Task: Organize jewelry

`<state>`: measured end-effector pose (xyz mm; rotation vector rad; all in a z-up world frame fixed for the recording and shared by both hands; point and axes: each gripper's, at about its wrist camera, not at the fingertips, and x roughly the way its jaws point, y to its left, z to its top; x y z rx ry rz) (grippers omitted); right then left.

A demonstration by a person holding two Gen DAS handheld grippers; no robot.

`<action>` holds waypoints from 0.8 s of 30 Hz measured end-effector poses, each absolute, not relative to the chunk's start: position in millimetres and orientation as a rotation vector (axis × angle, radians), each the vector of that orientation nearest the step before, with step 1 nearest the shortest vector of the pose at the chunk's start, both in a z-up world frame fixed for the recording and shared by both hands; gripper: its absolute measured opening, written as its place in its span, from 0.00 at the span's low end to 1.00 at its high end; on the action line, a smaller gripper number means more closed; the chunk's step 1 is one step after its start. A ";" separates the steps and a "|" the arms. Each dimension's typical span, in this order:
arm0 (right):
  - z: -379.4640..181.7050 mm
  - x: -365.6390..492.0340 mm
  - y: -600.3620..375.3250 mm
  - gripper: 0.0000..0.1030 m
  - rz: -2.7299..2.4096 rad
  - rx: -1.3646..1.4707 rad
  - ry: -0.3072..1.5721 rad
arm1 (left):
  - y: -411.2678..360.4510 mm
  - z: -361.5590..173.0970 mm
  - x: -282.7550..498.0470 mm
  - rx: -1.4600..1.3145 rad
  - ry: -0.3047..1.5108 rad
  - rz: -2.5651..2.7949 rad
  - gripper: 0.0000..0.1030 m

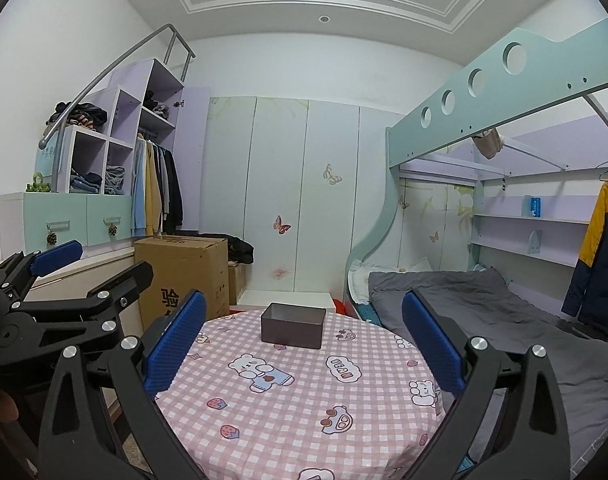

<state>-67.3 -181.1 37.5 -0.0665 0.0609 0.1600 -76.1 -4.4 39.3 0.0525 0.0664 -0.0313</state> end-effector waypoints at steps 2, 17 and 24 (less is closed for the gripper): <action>37.3 -67.3 -181.0 0.92 0.161 -0.068 0.062 | -3.6 39.3 -76.3 0.052 0.067 -0.031 0.94; 38.5 -66.4 -181.3 0.92 0.159 -0.073 0.066 | -4.4 41.0 -74.6 0.057 0.065 -0.021 0.94; 38.5 -65.4 -180.3 0.92 0.162 -0.075 0.067 | -2.0 41.7 -72.2 0.060 0.062 -0.011 0.94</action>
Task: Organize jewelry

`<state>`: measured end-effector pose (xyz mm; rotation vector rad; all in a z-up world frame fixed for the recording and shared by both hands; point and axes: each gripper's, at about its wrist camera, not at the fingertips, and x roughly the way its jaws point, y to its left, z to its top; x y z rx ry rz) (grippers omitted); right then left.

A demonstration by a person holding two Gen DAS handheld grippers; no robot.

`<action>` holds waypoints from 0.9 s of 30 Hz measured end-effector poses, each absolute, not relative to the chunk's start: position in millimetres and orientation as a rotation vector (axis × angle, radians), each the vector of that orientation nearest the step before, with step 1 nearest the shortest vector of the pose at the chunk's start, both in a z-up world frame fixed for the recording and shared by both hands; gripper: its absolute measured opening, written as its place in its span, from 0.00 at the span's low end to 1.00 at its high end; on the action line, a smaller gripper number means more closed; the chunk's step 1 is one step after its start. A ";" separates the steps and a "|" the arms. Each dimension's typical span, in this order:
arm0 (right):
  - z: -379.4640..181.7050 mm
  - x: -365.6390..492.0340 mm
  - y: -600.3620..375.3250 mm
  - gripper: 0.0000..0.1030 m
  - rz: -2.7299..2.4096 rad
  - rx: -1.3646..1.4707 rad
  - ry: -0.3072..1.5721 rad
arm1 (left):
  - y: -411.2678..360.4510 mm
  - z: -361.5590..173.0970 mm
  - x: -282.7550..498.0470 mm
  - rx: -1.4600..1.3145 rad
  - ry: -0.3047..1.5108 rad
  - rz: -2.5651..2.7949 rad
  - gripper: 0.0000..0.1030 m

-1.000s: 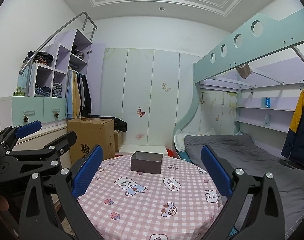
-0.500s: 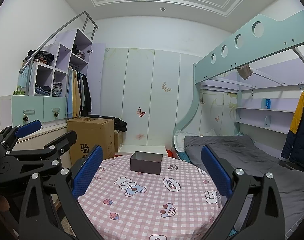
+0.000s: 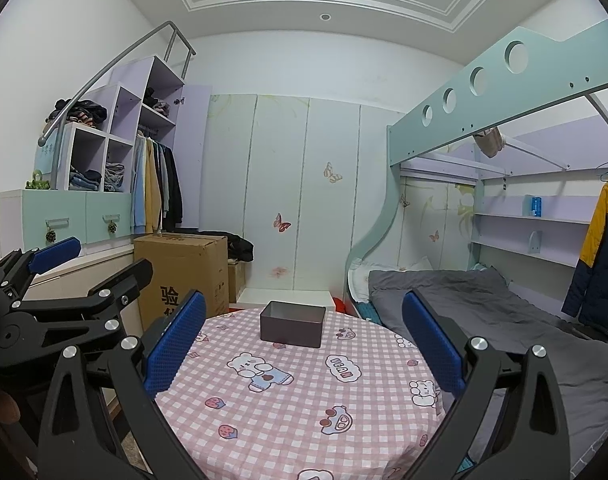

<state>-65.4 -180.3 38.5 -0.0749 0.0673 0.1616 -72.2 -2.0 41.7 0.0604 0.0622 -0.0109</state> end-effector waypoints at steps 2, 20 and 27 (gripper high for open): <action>37.9 -63.5 -180.3 0.92 0.164 -0.076 0.069 | -1.8 41.5 -72.0 0.060 0.063 -0.012 0.94; 35.0 -61.2 -180.8 0.92 0.163 -0.076 0.075 | 2.9 37.4 -67.6 0.060 0.069 -0.009 0.94; 34.0 -60.7 -181.8 0.92 0.162 -0.078 0.076 | 3.5 36.7 -67.1 0.059 0.070 -0.011 0.94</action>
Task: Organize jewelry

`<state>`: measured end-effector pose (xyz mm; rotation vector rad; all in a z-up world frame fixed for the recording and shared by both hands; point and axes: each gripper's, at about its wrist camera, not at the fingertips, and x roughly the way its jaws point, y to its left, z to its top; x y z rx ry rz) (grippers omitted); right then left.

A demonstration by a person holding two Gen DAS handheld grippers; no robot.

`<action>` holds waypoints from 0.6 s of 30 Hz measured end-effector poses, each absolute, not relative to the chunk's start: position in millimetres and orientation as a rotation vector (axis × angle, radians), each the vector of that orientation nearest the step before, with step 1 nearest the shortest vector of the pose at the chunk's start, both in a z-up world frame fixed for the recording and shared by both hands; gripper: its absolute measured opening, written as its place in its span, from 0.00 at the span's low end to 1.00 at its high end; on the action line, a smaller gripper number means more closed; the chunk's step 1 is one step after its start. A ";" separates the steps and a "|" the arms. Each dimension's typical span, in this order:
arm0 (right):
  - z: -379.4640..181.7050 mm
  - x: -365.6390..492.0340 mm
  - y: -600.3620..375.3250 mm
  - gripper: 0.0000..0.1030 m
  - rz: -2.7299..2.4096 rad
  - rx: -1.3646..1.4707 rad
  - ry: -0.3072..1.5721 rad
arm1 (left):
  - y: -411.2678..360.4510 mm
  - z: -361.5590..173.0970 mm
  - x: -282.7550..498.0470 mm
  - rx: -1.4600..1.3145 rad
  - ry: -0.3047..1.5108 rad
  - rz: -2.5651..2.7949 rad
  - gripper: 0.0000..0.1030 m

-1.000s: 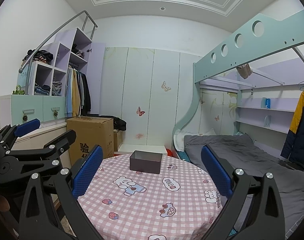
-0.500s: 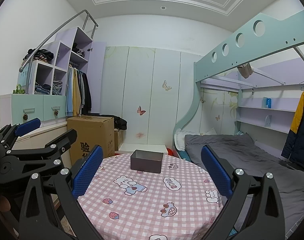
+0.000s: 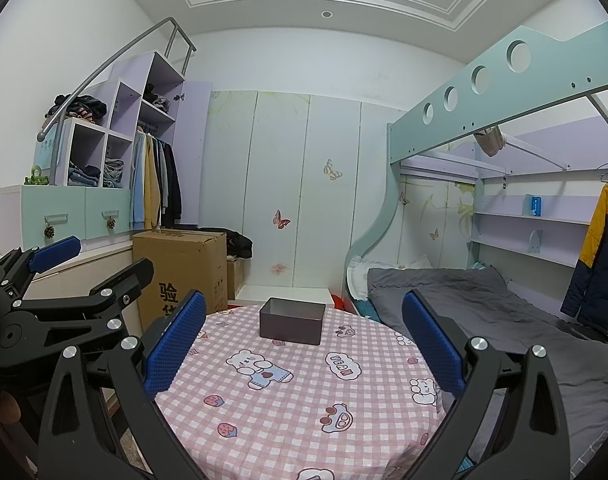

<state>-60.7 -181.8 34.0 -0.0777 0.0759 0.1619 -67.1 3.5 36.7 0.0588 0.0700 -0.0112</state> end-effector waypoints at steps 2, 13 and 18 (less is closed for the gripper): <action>33.7 -60.8 -181.9 0.92 0.162 -0.077 0.076 | 3.4 36.8 -67.1 0.058 0.069 -0.012 0.94; 31.2 -59.2 -184.2 0.92 0.161 -0.078 0.080 | 4.4 34.7 -66.3 0.057 0.074 -0.013 0.94; 29.8 -57.4 -185.3 0.92 0.159 -0.079 0.083 | 3.7 31.8 -66.7 0.061 0.077 -0.010 0.94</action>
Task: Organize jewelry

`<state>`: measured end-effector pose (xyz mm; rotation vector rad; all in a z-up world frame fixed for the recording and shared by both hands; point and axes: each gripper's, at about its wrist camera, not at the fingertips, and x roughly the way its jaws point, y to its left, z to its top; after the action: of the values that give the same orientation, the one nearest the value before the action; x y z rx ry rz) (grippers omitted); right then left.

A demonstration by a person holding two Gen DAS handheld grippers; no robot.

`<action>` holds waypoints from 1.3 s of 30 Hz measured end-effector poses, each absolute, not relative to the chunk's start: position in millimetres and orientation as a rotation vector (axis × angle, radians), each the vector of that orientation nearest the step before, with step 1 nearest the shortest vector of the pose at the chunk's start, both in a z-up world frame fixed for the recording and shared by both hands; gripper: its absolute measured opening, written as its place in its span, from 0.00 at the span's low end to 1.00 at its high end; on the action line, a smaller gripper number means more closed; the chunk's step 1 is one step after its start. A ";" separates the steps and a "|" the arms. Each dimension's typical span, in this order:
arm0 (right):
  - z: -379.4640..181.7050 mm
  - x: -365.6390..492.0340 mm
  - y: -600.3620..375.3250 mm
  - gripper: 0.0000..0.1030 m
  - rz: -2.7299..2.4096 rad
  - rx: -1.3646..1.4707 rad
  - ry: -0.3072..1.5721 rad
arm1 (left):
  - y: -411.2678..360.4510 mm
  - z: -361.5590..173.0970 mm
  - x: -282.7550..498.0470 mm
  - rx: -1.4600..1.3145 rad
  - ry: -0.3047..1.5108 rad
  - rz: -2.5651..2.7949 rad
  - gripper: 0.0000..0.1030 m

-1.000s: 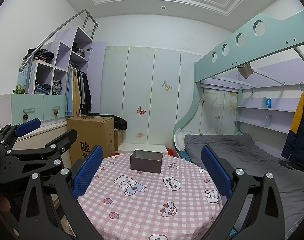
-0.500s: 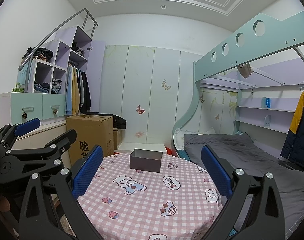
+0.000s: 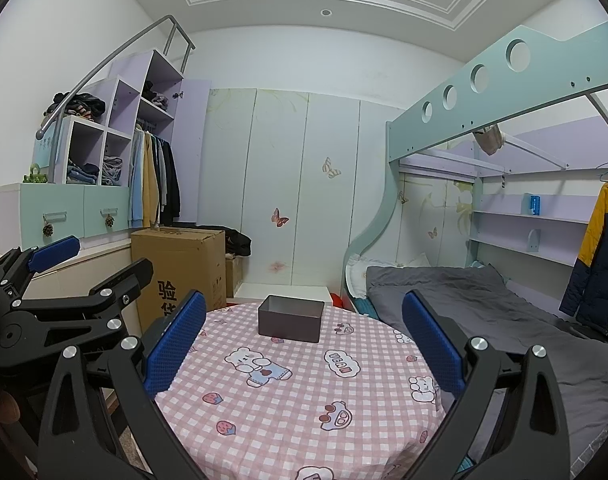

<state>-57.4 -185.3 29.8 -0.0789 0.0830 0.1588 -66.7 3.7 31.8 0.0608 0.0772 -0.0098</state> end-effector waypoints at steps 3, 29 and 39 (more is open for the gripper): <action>28.5 -57.3 -186.7 0.92 0.158 -0.079 0.084 | 3.6 31.9 -66.8 0.060 0.077 -0.009 0.94; 21.3 -55.1 -192.3 0.92 0.156 -0.081 0.092 | 3.6 29.4 -66.5 0.062 0.080 -0.009 0.94; 22.2 -54.9 -191.9 0.92 0.157 -0.081 0.092 | 3.7 30.4 -65.9 0.062 0.080 -0.009 0.94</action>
<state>-54.9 -191.9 22.2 -0.0806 0.0925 0.1571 -65.9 3.7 30.4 0.0619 0.0803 -0.0090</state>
